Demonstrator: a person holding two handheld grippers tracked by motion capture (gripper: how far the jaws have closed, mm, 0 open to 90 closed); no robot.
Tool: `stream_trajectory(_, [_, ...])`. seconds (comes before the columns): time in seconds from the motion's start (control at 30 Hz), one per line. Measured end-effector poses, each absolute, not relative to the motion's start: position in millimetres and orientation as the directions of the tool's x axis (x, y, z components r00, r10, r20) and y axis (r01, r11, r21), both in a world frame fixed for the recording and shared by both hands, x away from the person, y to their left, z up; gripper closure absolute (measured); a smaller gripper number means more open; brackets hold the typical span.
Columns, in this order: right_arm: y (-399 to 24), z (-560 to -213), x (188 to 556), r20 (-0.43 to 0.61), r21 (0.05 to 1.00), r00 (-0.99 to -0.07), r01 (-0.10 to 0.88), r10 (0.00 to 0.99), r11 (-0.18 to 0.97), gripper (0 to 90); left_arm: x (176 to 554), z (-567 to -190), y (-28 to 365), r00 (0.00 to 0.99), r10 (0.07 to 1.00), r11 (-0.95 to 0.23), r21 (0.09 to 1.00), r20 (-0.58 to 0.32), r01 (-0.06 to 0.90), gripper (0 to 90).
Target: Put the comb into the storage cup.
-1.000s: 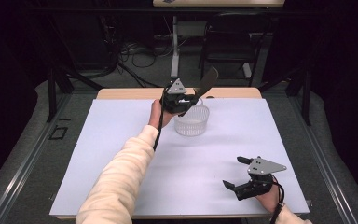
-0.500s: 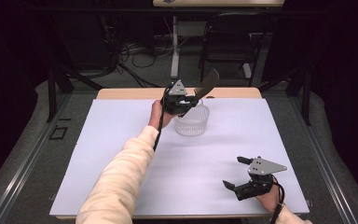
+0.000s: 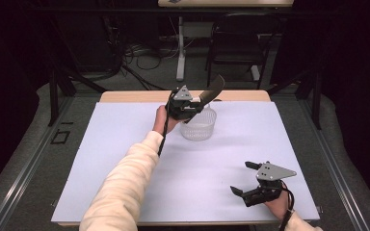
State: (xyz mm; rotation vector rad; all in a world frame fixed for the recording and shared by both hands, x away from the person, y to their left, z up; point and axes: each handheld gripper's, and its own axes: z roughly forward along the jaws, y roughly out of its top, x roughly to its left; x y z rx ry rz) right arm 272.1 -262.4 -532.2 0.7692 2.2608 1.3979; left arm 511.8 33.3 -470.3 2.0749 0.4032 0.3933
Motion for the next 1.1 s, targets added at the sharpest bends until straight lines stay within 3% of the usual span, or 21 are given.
stream_trajectory(1.1, [-262.1, -533.1, 273.0, -0.026, 0.896, -0.780, 0.259, 0.625, 0.361, 0.0, 511.8, -473.0, 31.2, 0.932, 0.340, -0.577, 0.811, 0.126, 0.100, 72.4])
